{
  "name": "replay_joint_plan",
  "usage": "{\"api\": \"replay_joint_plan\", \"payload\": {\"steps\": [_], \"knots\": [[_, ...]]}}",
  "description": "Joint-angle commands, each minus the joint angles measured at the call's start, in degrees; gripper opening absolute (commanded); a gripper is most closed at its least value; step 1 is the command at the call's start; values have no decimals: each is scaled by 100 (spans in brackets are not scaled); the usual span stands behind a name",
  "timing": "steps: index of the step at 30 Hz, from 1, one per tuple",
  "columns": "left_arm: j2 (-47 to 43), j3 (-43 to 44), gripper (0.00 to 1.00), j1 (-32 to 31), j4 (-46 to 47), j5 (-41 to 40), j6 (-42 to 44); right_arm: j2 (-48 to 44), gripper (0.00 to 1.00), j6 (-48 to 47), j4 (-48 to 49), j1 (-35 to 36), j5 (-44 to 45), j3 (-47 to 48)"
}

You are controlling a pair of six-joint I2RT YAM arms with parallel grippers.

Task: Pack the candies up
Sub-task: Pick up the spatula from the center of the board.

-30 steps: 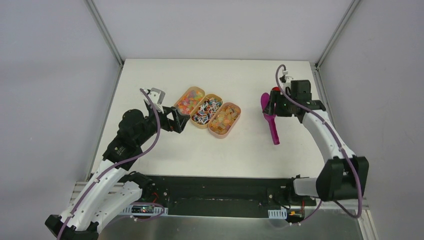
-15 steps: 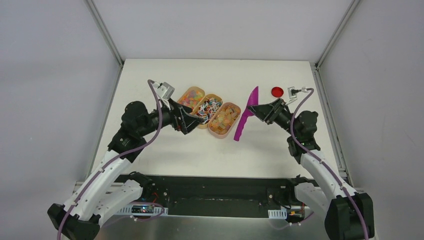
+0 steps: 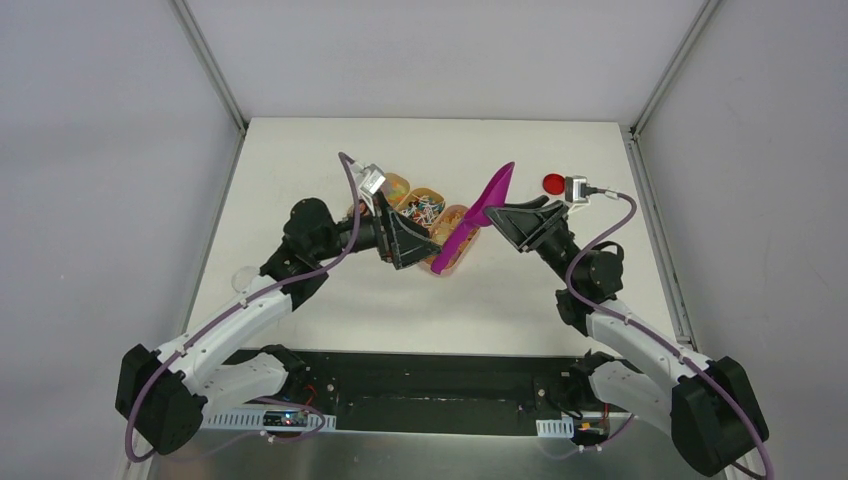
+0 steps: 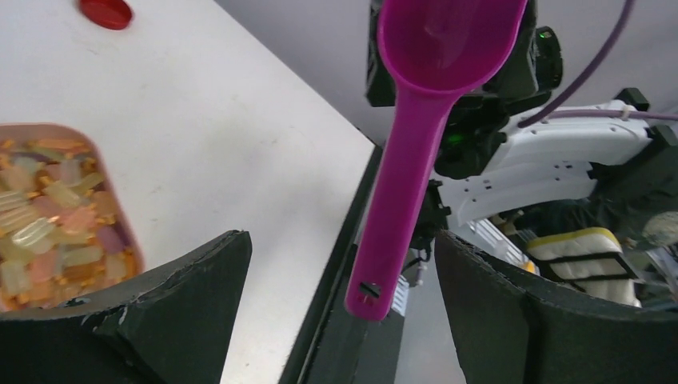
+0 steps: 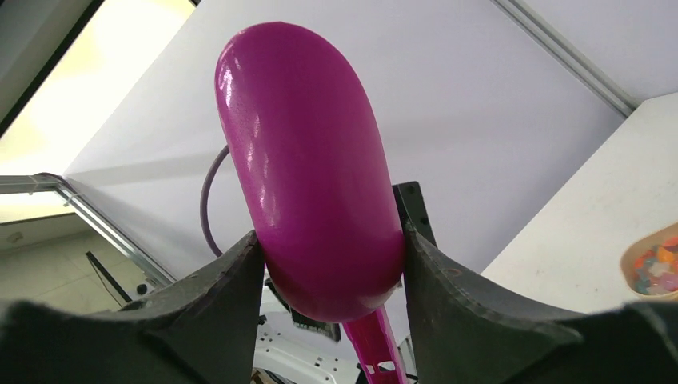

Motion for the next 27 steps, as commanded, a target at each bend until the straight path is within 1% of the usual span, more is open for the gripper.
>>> {"api": "replay_joint_plan", "payload": {"steps": [1, 5, 7, 12, 14, 15, 17, 19, 21, 23, 27], "knots": [[313, -3, 87, -516, 1044, 179, -419, 101, 34, 164, 837, 242, 493, 52], [445, -20, 82, -859, 1077, -19, -233, 132, 34, 118, 857, 343, 562, 69], [426, -76, 75, -895, 1125, -56, -218, 119, 34, 109, 857, 362, 578, 37], [133, -260, 29, -890, 1165, -382, -166, -36, 34, -27, 648, 363, 626, -68], [-9, -326, 7, -897, 1129, -527, -85, -113, 37, -114, 520, 365, 619, -99], [-77, -326, 0, -897, 1054, -617, -19, -153, 41, -163, 451, 370, 607, -127], [-178, -288, 0, -892, 763, -855, 123, -267, 51, -268, 255, 368, 587, -154], [-256, -192, 0, -891, 346, -1073, 382, -409, 66, -366, -107, 370, 609, -160], [-310, -14, 0, -897, -207, -1242, 888, -586, 76, -589, -571, 369, 645, -156], [-367, 221, 0, -893, -820, -1489, 1315, -798, 80, -918, -1091, 363, 593, -131], [-555, 649, 0, -893, -1876, -2093, 2009, -1264, 80, -1887, -2484, 371, 371, 161]]}}
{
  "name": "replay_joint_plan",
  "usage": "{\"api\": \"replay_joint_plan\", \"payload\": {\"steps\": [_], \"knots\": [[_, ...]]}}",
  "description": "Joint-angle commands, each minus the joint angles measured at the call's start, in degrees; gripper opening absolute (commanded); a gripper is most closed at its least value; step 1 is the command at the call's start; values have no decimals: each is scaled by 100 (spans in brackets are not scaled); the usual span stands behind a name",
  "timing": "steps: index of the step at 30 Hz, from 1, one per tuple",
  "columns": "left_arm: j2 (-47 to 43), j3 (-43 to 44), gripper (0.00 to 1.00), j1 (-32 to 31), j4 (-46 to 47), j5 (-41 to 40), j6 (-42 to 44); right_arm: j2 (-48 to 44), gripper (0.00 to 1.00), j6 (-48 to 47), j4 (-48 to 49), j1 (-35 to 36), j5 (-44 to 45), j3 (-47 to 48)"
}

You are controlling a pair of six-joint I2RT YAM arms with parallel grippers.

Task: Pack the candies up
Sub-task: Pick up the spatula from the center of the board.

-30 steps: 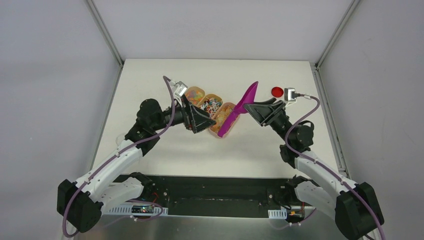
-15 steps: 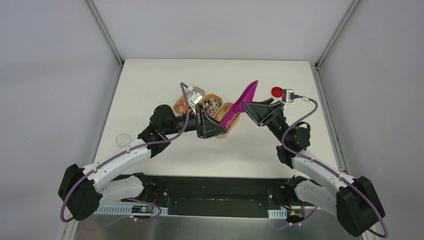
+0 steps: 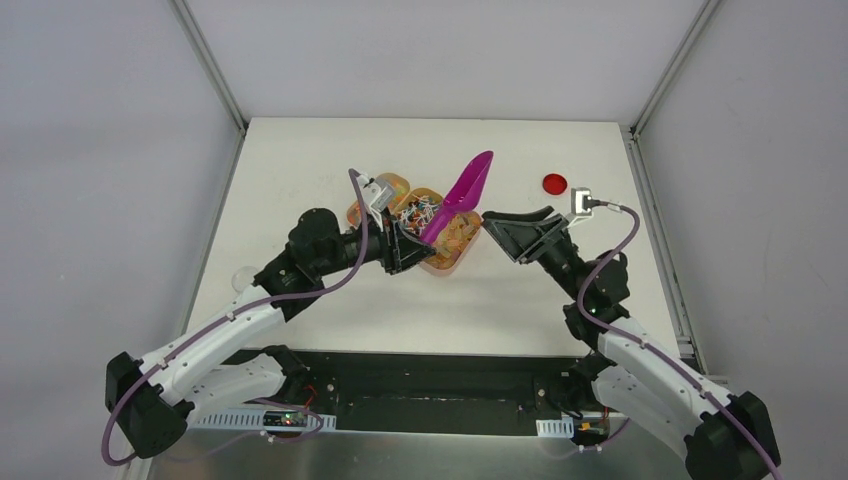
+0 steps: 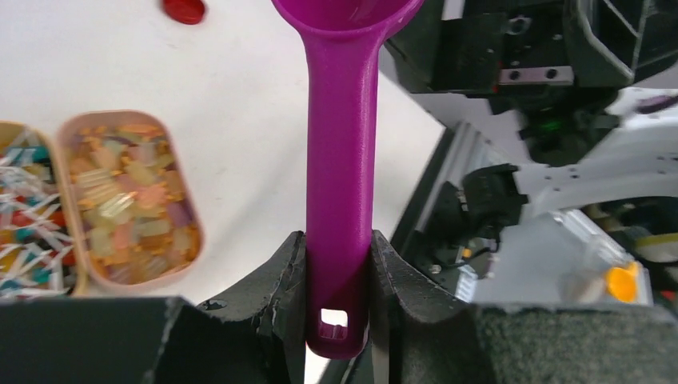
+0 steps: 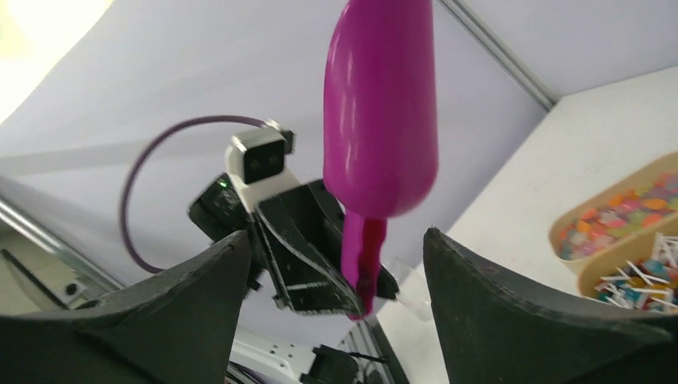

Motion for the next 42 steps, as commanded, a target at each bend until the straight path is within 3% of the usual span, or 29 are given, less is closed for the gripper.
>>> {"api": "replay_joint_plan", "payload": {"steps": [1, 2, 6, 12, 19, 26, 32, 35, 42], "knots": [[-341, 656, 0, 30, -1218, -989, 1106, -507, 80, -1456, -1755, -14, -252, 521], [-381, 741, 0, 32, -1403, -1094, 1223, -579, 80, -1456, -2307, -9, -273, 727], [-361, 1086, 0, 31, -2053, -1263, 1601, -712, 79, -3442, -3765, 3, -572, 1513], [-138, 1691, 0, 29, -2938, -831, 1717, -642, 80, -5388, -4443, 143, -927, 2153], [178, 2218, 0, 29, -3614, -394, 1539, -312, 81, -7617, -4414, 826, -1011, 2564], [404, 2332, 0, 31, -3835, -239, 1384, 577, 80, -9369, -5109, 1805, -232, 3145], [460, 2495, 0, 36, -3963, -33, 1440, 1137, 80, -10663, -5751, 2842, 1239, 3369], [414, 2506, 0, 30, -3968, 109, 1486, 1390, 76, -11030, -5877, 3119, 1890, 3341], [396, 2490, 0, 30, -4061, 479, 1636, 1534, 62, -11323, -5443, 3494, 2517, 3043]]}}
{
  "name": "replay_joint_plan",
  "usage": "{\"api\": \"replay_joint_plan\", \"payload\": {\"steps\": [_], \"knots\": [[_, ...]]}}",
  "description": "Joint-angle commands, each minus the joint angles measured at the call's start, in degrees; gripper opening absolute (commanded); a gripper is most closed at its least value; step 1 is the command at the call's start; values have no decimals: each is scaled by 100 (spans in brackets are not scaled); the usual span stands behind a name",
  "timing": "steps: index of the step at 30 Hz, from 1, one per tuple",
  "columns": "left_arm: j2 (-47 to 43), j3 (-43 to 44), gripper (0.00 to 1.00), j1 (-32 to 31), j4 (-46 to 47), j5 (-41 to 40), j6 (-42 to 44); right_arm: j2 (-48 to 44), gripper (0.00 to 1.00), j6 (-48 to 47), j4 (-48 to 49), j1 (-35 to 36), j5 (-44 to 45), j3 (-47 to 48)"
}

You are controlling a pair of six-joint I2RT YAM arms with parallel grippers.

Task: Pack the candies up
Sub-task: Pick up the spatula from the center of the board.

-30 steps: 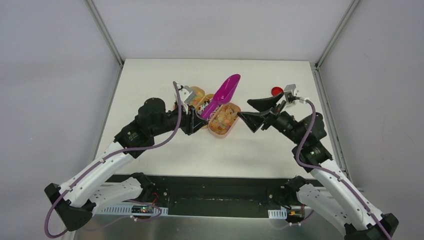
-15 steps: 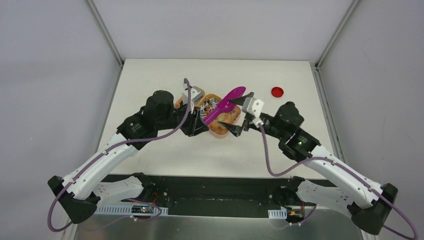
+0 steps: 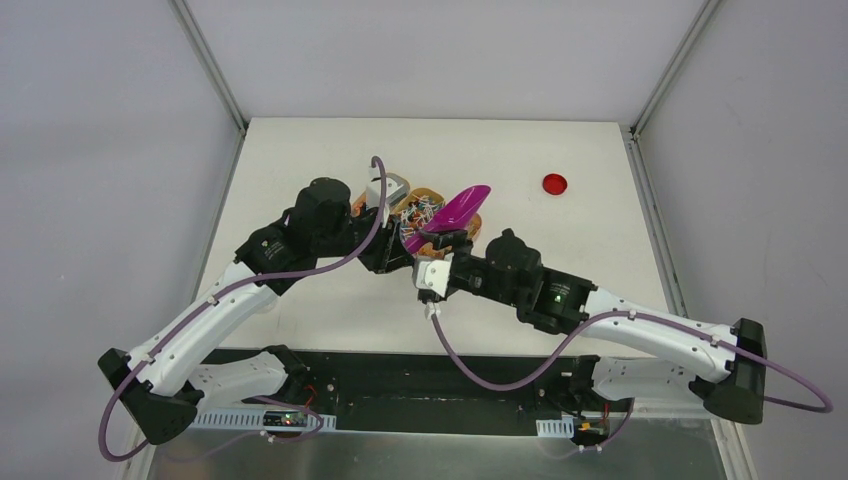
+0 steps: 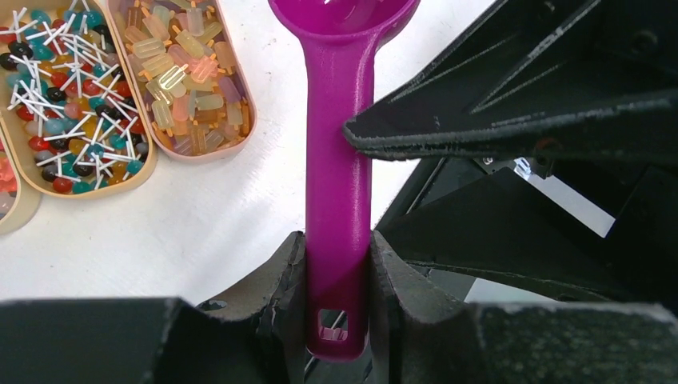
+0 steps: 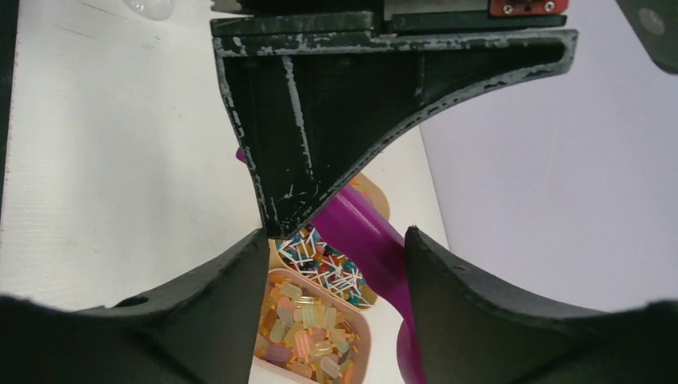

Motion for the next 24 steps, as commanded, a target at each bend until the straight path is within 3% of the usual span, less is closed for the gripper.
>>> {"api": "replay_joint_plan", "payload": {"steps": [1, 8, 19, 24], "knots": [[-153, 276, 0, -43, 203, 675, 74, 124, 61, -472, 193, 104, 934, -89], [-363, 318, 0, -45, 139, 817, 177, 157, 54, -539, 269, 211, 1229, -333], [-348, 539, 0, -42, -270, 996, 397, 66, 59, -786, 474, 217, 1550, -473], [-248, 617, 0, -42, -350, 929, 380, 52, 47, -672, 720, 243, 1395, -576]]}}
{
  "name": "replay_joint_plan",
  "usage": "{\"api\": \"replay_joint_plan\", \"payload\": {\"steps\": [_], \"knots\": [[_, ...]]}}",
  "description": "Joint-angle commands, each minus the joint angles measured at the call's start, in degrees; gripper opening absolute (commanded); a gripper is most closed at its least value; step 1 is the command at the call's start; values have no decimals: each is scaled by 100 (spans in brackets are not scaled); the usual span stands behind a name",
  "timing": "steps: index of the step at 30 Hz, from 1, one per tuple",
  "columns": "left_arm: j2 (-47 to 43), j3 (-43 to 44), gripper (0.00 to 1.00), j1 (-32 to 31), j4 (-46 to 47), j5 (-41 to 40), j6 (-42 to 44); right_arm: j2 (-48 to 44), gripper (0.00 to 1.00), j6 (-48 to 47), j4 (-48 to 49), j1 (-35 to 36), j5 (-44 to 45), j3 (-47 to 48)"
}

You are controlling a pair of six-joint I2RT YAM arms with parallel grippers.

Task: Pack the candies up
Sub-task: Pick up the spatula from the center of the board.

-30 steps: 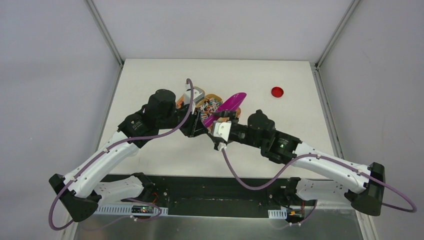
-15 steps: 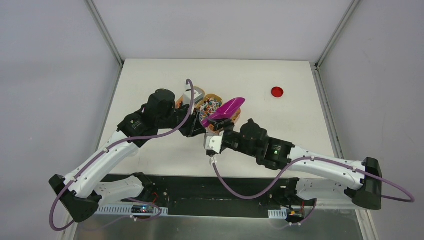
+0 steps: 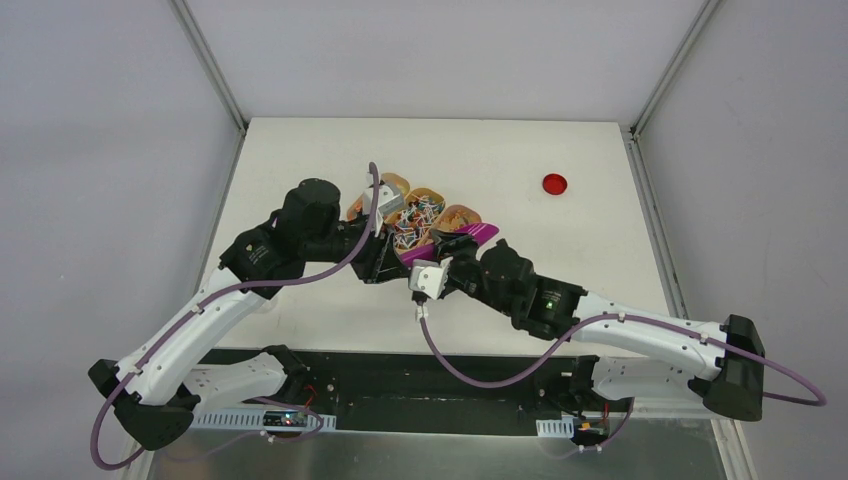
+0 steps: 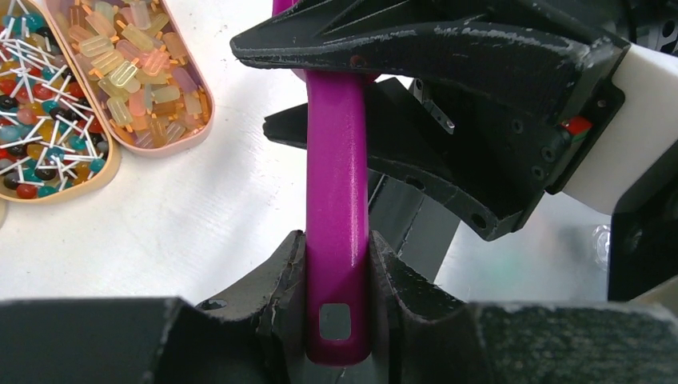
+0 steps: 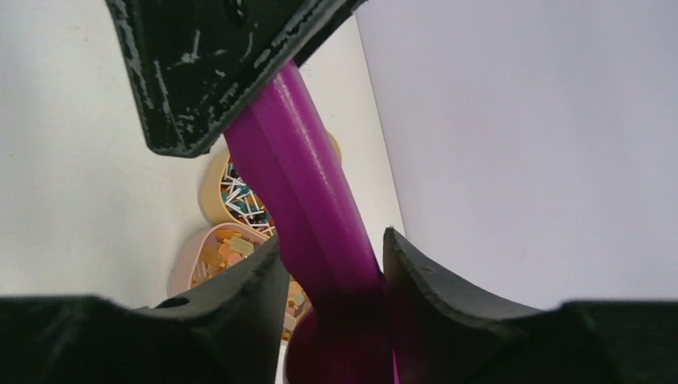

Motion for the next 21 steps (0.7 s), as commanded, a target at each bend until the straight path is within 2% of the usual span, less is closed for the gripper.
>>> {"api": "replay_joint_plan", "payload": {"steps": [1, 4, 7, 10, 12, 15, 21], "knots": [[-9, 351, 0, -36, 190, 236, 56, -32, 44, 133, 381, 15, 24, -171], [-46, 424, 1, -43, 240, -133, -33, -59, 31, 424, 760, 21, -141, -358], [-168, 413, 12, -42, 420, -531, -122, -31, 21, 782, 1372, 32, -216, -692], [-399, 260, 27, -43, 718, -915, -182, 38, 17, 1200, 2226, 32, -188, -1054], [-569, 107, 37, -42, 932, -1223, -212, 136, 16, 1651, 2438, 38, -265, -1068], [-783, -135, 48, -42, 1188, -1359, -170, 213, 12, 2221, 2751, 50, -114, -1028], [-870, -343, 59, -43, 1394, -1374, -214, 226, 11, 2360, 3336, 83, -60, -1196]]}}
